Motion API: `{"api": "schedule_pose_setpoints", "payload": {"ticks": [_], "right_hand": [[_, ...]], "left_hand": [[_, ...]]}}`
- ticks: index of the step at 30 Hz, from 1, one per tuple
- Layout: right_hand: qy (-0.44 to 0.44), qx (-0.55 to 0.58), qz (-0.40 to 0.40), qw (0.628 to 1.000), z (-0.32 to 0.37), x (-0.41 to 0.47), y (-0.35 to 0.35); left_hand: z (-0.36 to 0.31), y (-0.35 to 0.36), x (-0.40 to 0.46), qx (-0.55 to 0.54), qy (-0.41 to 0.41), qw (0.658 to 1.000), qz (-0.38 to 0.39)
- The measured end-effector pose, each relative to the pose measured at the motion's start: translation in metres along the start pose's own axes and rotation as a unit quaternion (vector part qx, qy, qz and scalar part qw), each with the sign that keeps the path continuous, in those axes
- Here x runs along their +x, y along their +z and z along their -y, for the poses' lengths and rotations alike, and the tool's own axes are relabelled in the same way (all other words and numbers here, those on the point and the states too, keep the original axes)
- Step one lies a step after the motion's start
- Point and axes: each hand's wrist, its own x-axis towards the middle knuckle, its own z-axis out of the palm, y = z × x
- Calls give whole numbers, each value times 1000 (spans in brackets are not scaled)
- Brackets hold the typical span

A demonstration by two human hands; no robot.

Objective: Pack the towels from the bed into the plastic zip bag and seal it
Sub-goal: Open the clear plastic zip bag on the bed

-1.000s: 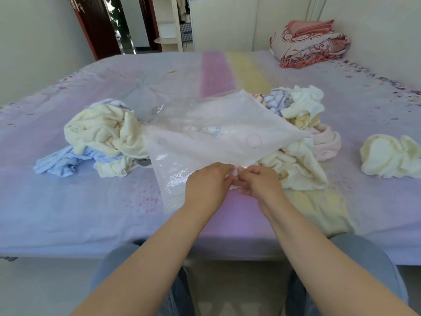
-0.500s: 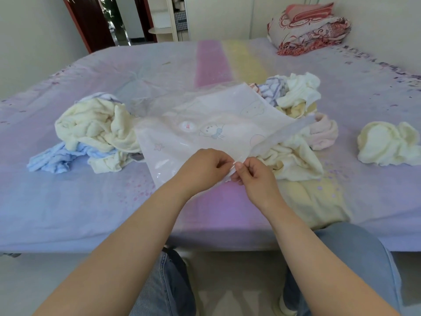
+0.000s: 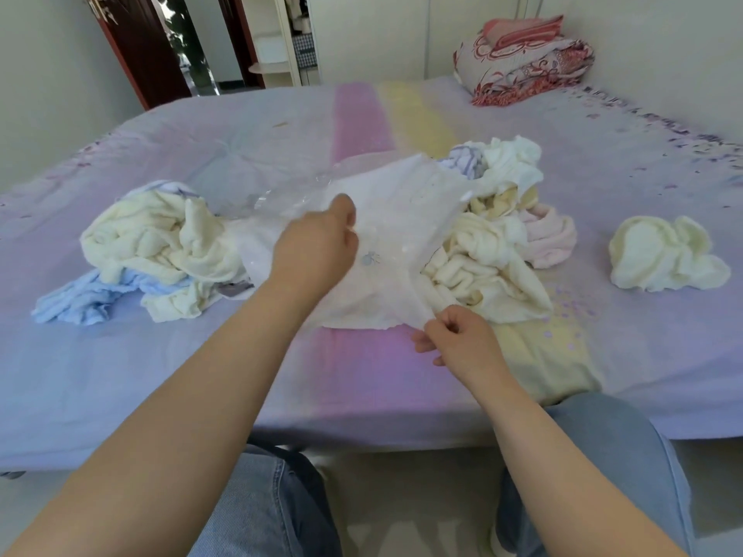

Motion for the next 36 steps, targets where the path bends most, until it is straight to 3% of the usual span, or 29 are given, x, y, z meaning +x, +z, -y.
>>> {"api": "schedule_pose_setpoints", "payload": {"ticks": [5,10,12,16,20,23,28,31,36], "right_hand": [[42,15,-59,997,-17,11,-16],[55,45,-65,995,-13,22,-16],[26,-8,-122,992,-14,29,-17],[-60,-196,-203,957,-11,35,-18],[-180,-237,-230,926,12,37,-20],[-191,-247,-234,921,15,42,-25],[-145,-237,-176,944,-9,47,-32],[-135,-150,-150,968,-10,50,-31],[-59,52,-143,987,3,64,-35]], "left_hand": [[17,-42,23,-16,-28,987,-160],[16,-71,34,-87,-96,944,-304],[6,-72,30,-111,-104,943,-295],[-6,-68,19,-107,-56,976,-181],[-12,-67,12,-67,-9,991,-118],[-11,-66,12,-9,8,997,-82],[-6,-71,11,-6,-6,987,-163],[-16,-73,6,-31,-14,975,-219],[-26,-71,4,-254,-94,941,-201]]}}
